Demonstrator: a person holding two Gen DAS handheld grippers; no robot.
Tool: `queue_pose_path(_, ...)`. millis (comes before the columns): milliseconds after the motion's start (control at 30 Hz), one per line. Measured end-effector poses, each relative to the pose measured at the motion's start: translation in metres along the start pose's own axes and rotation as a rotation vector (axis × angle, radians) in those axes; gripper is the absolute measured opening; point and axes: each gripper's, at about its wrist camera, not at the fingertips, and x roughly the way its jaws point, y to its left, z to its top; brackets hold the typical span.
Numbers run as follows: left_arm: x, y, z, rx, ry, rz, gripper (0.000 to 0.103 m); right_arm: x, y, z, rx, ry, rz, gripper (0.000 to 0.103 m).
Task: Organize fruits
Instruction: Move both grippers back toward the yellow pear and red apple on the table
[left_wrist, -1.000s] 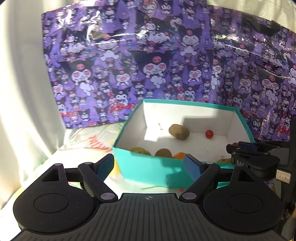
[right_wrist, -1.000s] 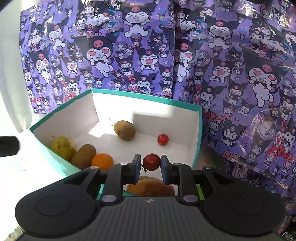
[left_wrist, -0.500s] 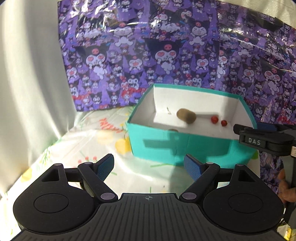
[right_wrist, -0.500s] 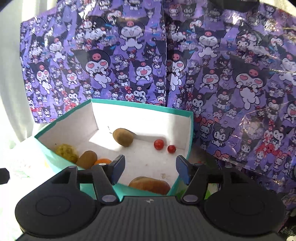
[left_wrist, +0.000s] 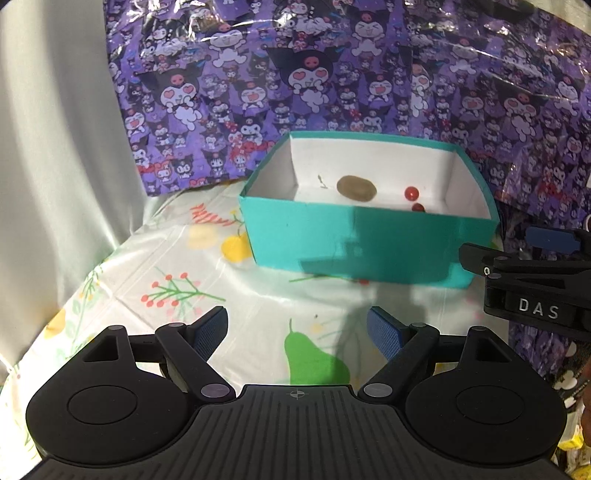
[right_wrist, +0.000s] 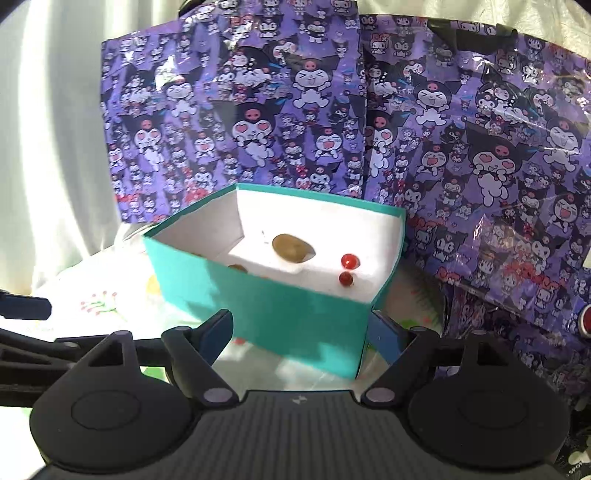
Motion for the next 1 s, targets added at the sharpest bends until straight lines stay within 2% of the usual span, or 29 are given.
queue_pose_path(400,-0.013,0.006,-0.03,0.031,0.024,0.001,0.087,-0.033,0.018,-0.022,-0.04,0.025,0.013,0.087)
queue_pose_path(700,-0.019,0.017,-0.079,0.128,0.094,-0.118,0.083,-0.047,0.026,-0.039,-0.073,0.062,0.02,0.089)
queue_pose_path(867,-0.02,0.02,-0.1,0.167,0.119,-0.148,0.082,-0.049,0.029,-0.044,-0.083,0.077,0.026,0.089)
queue_pose_path(933,-0.015,0.02,-0.104,0.166,0.145,-0.152,0.076,-0.048,0.032,-0.049,-0.091,0.093,0.031,0.089)
queue_pose_path(1000,-0.012,0.023,-0.107,0.152,0.151,-0.176,0.075,-0.046,0.034,-0.052,-0.101,0.108,0.035,0.089)
